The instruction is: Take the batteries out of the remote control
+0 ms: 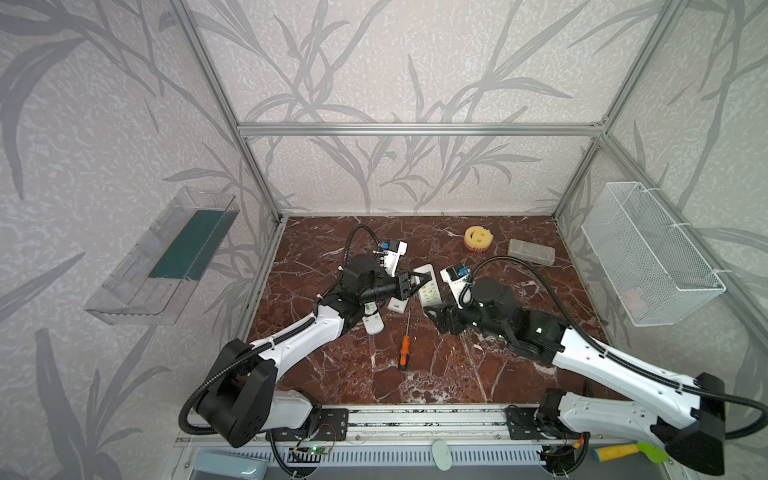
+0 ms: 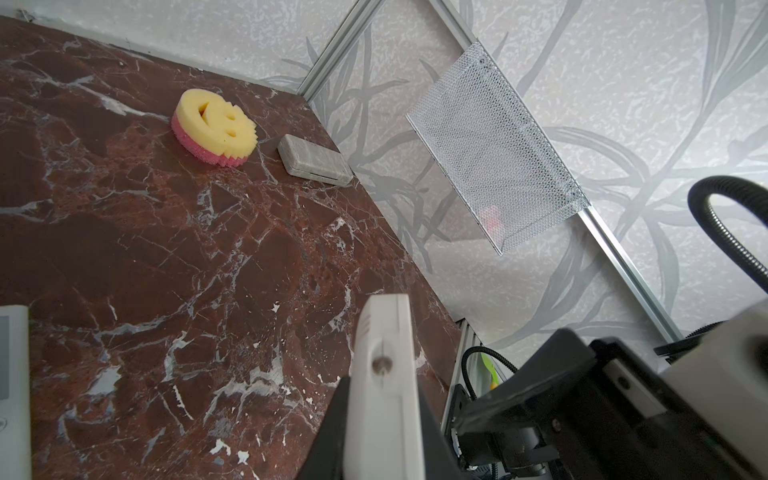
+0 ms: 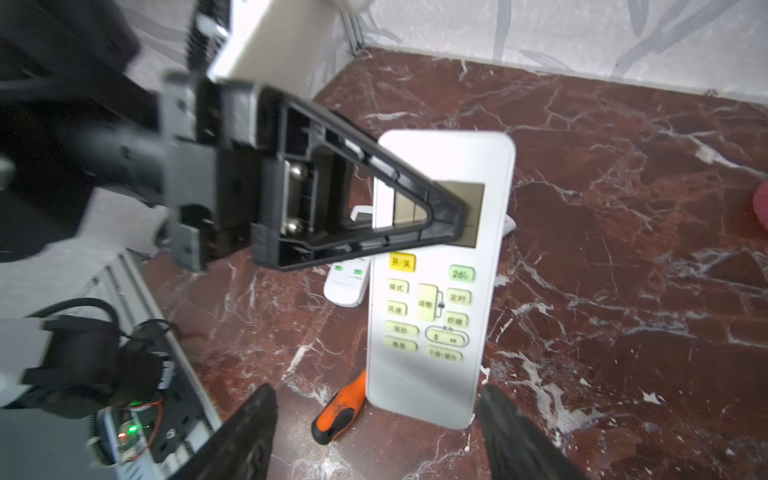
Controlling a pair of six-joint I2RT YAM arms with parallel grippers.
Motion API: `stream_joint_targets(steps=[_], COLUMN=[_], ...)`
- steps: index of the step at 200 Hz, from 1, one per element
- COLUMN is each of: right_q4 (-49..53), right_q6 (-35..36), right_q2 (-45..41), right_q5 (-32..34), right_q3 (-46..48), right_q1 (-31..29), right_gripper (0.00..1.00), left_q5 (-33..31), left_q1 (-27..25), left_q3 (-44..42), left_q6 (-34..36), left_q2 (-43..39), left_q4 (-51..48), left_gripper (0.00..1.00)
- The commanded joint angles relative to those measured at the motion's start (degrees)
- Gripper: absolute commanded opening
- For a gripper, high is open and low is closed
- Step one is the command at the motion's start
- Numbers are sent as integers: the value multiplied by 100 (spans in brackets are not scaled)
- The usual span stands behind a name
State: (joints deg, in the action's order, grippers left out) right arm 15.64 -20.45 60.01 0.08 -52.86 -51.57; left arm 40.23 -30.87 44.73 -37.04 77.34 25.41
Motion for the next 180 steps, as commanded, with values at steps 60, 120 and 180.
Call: stream_joint_targets(steps=[60,120,180], right_q4=[-635,-1395,-2271], right_q6=[-322,-614,-935], right_q2=[-775,-584,-358], right_q5=[-3412,-4056,-4298], right_q3=[239,637,804], right_q1=[1681,1729,1725], right_gripper=[77,74,46], left_q5=[1382,1859,2071], left_q1=[75,73,79], left_q3=[508,580,691], left_q6=[478,-493,-912], left_q2=[-464,-378,-91], left_q4=[1234,2654,3070], left_gripper=[0,0,0])
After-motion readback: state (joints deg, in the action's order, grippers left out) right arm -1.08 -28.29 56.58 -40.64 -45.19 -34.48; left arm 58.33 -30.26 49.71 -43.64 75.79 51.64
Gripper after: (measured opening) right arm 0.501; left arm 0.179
